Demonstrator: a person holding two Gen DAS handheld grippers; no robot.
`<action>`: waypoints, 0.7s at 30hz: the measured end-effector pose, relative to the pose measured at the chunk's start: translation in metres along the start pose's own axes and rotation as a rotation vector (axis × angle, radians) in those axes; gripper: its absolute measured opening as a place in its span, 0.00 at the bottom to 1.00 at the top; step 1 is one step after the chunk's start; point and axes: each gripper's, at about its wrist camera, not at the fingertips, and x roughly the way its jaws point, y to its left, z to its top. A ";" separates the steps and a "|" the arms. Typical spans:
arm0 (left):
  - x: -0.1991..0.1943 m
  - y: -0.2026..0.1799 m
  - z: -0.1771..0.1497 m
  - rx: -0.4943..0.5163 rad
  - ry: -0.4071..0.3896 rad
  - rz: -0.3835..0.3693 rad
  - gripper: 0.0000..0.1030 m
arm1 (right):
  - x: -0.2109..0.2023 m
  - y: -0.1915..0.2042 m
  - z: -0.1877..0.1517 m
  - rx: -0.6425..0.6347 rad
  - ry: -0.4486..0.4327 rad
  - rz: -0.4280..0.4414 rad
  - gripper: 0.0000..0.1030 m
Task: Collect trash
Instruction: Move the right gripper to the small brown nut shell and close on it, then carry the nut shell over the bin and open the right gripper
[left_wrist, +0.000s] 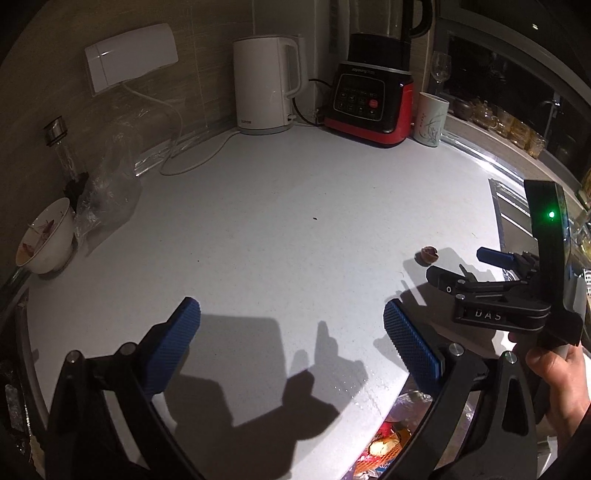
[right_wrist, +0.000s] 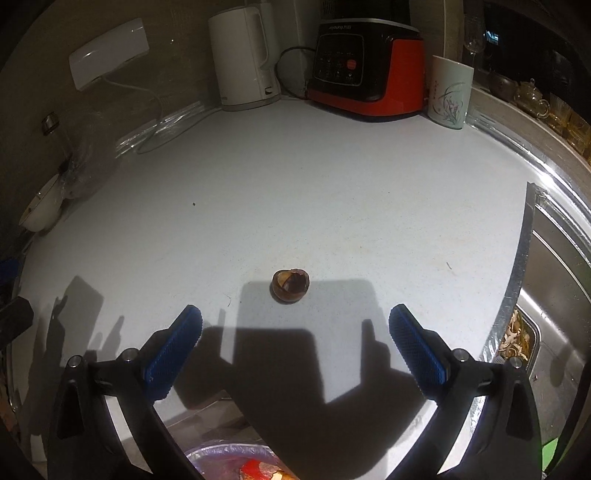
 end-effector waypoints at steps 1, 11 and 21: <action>0.003 0.003 0.002 -0.010 0.000 0.001 0.93 | 0.004 0.001 0.001 -0.007 0.006 -0.004 0.97; 0.023 0.015 0.004 -0.047 0.025 0.009 0.93 | 0.026 0.013 0.012 -0.026 0.014 -0.021 0.49; 0.019 0.020 0.000 -0.046 0.032 0.001 0.93 | 0.027 0.013 0.014 -0.017 0.017 -0.006 0.24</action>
